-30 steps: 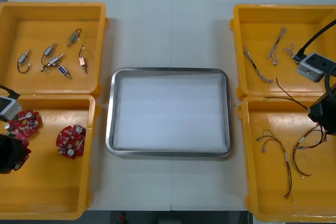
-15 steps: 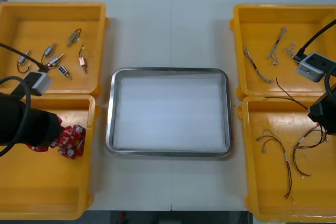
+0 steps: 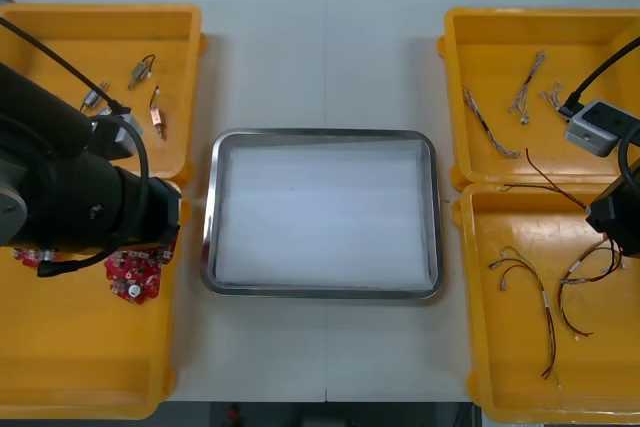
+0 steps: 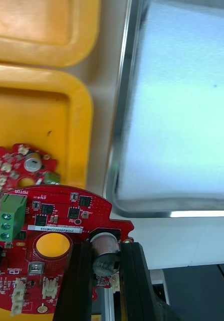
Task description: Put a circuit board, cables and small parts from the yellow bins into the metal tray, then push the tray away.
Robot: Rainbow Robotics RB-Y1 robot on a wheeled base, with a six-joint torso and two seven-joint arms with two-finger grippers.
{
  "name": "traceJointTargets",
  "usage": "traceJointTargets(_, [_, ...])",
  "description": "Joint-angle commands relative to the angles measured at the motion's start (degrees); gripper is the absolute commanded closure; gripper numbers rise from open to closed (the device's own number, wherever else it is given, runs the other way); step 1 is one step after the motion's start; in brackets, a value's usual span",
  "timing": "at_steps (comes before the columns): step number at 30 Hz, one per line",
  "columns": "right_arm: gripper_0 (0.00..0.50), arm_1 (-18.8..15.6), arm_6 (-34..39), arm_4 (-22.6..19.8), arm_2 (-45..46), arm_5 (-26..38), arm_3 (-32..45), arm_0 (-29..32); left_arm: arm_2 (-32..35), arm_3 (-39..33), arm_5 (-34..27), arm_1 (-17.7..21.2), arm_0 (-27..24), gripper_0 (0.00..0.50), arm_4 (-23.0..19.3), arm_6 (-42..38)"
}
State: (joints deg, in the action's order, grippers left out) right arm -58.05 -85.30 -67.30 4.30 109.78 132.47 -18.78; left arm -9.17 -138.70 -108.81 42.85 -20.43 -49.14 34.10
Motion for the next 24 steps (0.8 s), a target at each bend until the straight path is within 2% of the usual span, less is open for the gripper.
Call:
traceJointTargets(1, [0.500,-0.31,-0.13,-0.37,-0.43,0.22,1.39,-1.34,-5.24,-1.84,-0.70,-3.83,-3.47,0.500,4.67,-0.35])
traceJointTargets(3, [0.500,-0.31,-0.13,-0.37,-0.43,0.22,1.39,-1.34,-7.88,-1.40,-0.87,-5.67,-4.27,0.500,7.74,-2.29])
traceJointTargets(11, [0.500,-0.31,-0.13,-0.37,-0.43,0.22,1.39,-1.34,-15.00,4.31,-1.19,-11.39,-7.78,0.500,15.13,-5.63])
traceJointTargets(16, [0.500,-0.31,-0.13,-0.37,-0.43,0.22,1.39,-1.34,-16.85,8.27,-0.96,-13.85,-9.19,0.500,17.06,-6.59])
traceJointTargets(24, [0.500,-0.31,-0.13,-0.37,-0.43,0.22,1.39,-1.34,-19.31,12.75,3.87,-15.78,-9.36,0.500,19.52,-8.53])
